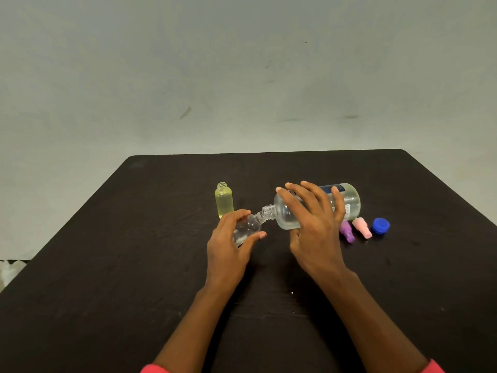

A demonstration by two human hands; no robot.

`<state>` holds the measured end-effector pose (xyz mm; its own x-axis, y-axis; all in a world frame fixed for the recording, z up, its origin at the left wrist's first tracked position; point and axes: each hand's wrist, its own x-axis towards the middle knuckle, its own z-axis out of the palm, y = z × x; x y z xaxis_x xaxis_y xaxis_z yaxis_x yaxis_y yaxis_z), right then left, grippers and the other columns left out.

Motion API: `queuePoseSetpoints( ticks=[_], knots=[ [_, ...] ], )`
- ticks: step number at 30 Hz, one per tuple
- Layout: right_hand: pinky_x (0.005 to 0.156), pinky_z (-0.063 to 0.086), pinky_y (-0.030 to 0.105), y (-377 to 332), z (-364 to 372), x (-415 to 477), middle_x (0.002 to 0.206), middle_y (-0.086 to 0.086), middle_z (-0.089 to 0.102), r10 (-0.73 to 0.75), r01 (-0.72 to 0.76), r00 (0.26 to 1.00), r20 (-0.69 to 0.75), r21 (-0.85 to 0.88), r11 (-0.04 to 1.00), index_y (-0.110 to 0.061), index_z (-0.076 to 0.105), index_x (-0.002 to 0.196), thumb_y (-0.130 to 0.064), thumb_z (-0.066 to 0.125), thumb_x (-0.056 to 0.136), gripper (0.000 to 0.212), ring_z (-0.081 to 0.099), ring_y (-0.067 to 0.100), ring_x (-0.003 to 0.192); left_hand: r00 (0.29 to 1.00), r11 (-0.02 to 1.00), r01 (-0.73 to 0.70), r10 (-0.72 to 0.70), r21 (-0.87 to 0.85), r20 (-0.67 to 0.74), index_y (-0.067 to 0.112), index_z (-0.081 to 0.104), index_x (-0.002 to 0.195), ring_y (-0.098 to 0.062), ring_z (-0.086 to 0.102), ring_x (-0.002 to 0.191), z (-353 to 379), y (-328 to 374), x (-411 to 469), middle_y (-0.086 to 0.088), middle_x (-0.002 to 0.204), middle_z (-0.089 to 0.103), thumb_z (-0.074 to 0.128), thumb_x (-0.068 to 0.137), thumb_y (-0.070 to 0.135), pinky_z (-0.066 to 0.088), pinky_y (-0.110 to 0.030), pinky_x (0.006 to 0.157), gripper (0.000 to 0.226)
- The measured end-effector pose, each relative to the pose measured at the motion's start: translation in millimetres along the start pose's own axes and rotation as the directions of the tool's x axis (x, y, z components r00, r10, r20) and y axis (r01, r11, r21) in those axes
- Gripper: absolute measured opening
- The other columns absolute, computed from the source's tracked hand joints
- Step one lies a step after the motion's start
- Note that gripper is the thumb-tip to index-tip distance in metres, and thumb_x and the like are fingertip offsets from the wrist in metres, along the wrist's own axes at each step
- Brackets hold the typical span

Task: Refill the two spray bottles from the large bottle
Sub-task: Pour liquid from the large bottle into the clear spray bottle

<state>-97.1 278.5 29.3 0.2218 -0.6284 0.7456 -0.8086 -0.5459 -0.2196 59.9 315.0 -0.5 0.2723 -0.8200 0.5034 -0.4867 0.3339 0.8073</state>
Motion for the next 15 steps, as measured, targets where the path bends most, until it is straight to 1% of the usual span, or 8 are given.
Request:
queuePoseSetpoints(
  ticks=[4, 15],
  knots=[
    [0.118, 0.001, 0.04, -0.1, 0.3, -0.2, 0.131, 0.002, 0.059, -0.002, 0.002, 1.0, -0.004, 0.003, 1.0, -0.02, 0.056, 0.128, 0.012, 0.073, 0.055, 0.082, 0.042, 0.022, 0.129, 1.0, 1.0, 0.002, -0.002, 0.004, -0.003, 0.034, 0.057, 0.108, -0.002, 0.059, 0.102, 0.4, -0.2, -0.1, 0.015, 0.107, 0.063, 0.081, 0.072, 0.022, 0.05, -0.029, 0.09, 0.045],
    [0.118, 0.0, 0.04, 0.2, 0.7, -0.5, 0.131, 0.002, 0.059, -0.007, 0.007, 1.0, -0.015, 0.0, 1.0, -0.021, 0.055, 0.128, 0.012, 0.072, 0.053, 0.083, 0.043, 0.022, 0.129, 1.0, 1.0, 0.009, -0.009, -0.009, -0.006, 0.037, 0.056, 0.106, -0.004, 0.059, 0.103, 0.5, -0.2, -0.4, 0.016, 0.106, 0.063, 0.082, 0.072, 0.022, 0.05, -0.03, 0.09, 0.046]
  ],
)
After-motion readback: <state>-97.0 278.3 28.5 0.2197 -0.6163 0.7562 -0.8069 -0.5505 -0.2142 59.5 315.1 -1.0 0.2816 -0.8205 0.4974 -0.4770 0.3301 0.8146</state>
